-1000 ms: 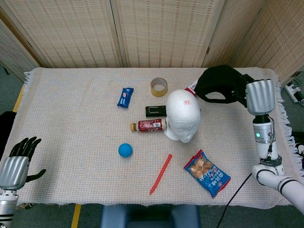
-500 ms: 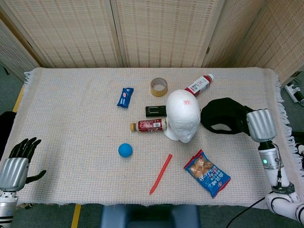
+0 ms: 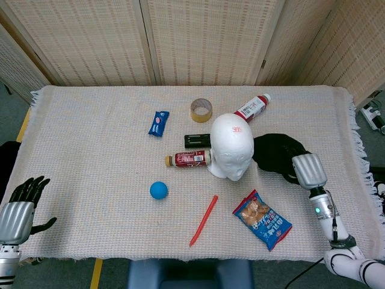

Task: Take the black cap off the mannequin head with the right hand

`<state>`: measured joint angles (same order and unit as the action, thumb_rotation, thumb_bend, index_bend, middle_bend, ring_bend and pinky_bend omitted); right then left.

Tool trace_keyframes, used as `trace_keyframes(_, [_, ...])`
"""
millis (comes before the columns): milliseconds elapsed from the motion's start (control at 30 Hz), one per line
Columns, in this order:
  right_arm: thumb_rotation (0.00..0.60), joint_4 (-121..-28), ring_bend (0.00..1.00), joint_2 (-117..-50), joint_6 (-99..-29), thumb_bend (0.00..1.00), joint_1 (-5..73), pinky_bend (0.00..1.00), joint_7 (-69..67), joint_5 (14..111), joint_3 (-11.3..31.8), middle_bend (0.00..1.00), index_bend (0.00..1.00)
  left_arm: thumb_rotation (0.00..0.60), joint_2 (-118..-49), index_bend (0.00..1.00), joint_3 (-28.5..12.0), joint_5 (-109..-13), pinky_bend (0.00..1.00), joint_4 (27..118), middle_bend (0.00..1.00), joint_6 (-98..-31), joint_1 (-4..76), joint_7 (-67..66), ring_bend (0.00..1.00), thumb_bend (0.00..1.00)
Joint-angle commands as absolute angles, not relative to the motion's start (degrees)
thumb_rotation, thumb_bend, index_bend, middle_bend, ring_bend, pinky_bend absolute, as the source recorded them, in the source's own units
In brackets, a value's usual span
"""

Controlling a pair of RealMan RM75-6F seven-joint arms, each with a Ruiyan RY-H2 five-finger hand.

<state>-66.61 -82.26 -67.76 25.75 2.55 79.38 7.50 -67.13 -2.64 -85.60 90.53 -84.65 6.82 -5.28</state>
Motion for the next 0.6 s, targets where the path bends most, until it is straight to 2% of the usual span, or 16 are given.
trace_keyframes(33, [0.437,-75.97,0.02,-76.51,-66.32,0.00,23.81,0.17,5.09,77.08,6.56,0.04,0.00,0.600,-67.29,0.15,-2.72,-85.49,0.16,90.38,0.11,-84.57,6.89,-5.17,0.08,0.17])
trace_keyframes(167, [0.420,-82.65,0.02,-71.84,-70.36,0.00,20.83,0.17,5.82,78.82,5.18,0.04,0.00,0.600,-67.32,0.14,-2.67,-85.20,0.16,90.31,0.11,-84.05,7.01,-5.30,0.08,0.16])
trace_keyframes(267, [0.437,-85.84,0.10,-69.29,-75.87,0.00,17.64,0.22,6.19,81.70,3.76,0.11,0.00,0.600,-67.24,0.14,-2.64,-84.90,0.16,90.38,0.10,-83.80,7.00,-5.52,0.07,0.16])
trace_keyframes(367, [0.512,-88.50,0.22,-67.21,-80.70,0.02,14.07,0.32,6.79,83.49,2.09,0.23,0.10,0.600,-67.33,0.14,-2.64,-84.62,0.16,90.38,0.10,-83.88,6.83,-5.70,0.07,0.16])
trace_keyframes(400, [0.551,-89.33,0.24,-66.71,-81.94,0.04,12.97,0.34,7.04,83.63,1.67,0.26,0.14,0.600,-67.37,0.14,-2.61,-84.57,0.16,90.38,0.10,-83.89,6.78,-5.82,0.07,0.16])
trace_keyframes(467, [0.588,-90.84,0.26,-65.89,-84.67,0.09,10.55,0.35,8.22,83.81,0.81,0.29,0.19,0.600,-67.47,0.14,-2.53,-84.46,0.16,90.49,0.10,-83.97,6.65,-6.33,0.07,0.16])
trace_keyframes(600, [0.600,-92.32,0.26,-65.89,-88.83,0.14,7.08,0.36,10.99,84.28,-0.17,0.29,0.21,0.600,-67.99,0.14,-2.70,-84.34,0.16,90.69,0.10,-84.59,6.42,-7.07,0.07,0.16])
